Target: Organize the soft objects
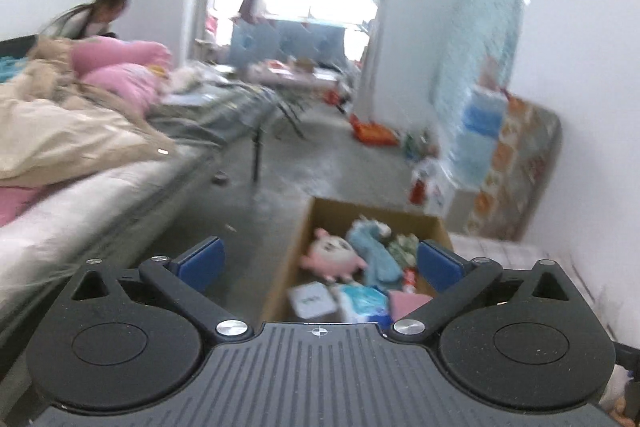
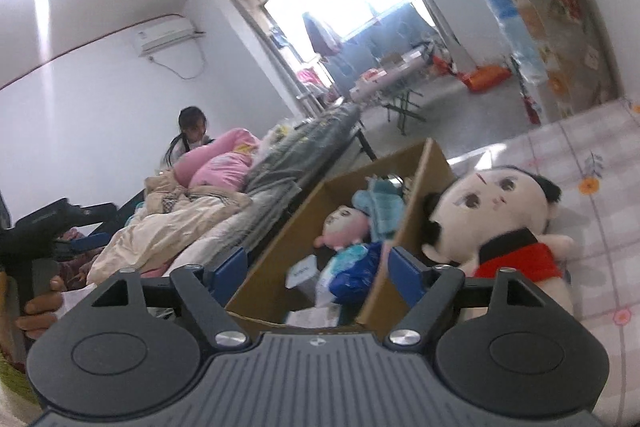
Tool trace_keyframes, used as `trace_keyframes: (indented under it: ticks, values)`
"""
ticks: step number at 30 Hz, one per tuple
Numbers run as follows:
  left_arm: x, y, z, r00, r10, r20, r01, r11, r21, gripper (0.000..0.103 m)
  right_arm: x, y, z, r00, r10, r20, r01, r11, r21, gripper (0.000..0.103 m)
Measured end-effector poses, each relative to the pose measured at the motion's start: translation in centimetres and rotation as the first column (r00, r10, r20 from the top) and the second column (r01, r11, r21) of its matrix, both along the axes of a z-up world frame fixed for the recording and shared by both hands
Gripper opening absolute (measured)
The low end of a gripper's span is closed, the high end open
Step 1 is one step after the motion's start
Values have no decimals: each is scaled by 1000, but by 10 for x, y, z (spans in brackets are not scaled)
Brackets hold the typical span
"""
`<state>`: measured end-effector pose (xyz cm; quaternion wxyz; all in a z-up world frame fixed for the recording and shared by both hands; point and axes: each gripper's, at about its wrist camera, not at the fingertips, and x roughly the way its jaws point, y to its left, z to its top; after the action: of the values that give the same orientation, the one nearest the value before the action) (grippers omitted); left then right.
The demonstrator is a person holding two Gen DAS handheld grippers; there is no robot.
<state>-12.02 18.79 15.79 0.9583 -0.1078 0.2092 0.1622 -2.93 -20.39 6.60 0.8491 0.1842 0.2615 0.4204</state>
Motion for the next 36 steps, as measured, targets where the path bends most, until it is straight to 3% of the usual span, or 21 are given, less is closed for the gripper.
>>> trace_keyframes:
  ticks: [4, 8, 12, 15, 21, 27, 31, 36]
  values:
    - [-29, 11, 2, 1000, 27, 3, -27, 999, -18, 103, -22, 1, 13, 997, -27, 67, 27, 1000, 2, 58]
    - [-34, 5, -21, 998, 52, -29, -52, 999, 8, 103, -42, 7, 21, 988, -96, 117, 104, 992, -68, 58]
    - [-21, -19, -53, 992, -49, -112, 58, 996, 73, 103, -56, 11, 21, 964, -217, 153, 242, 955, -170, 58]
    - [-9, -43, -77, 982, -129, -140, 142, 986, 92, 103, -66, 11, 19, 935, -309, 173, 344, 910, -234, 58]
    - [17, -77, -115, 928, -331, -173, 336, 942, -2, 103, -84, 17, 8, 891, -400, 213, 453, 817, -357, 58]
    - [34, -87, -136, 914, -351, -205, 355, 935, -18, 103, -96, 22, -2, 850, -478, 221, 525, 734, -432, 58]
    - [33, -92, -141, 922, -327, -207, 343, 938, 44, 103, -104, 36, -8, 792, -525, 312, 606, 616, -503, 58]
    - [35, -89, -136, 928, -318, -192, 341, 934, 102, 103, -106, 55, -10, 744, -526, 413, 666, 526, -529, 58]
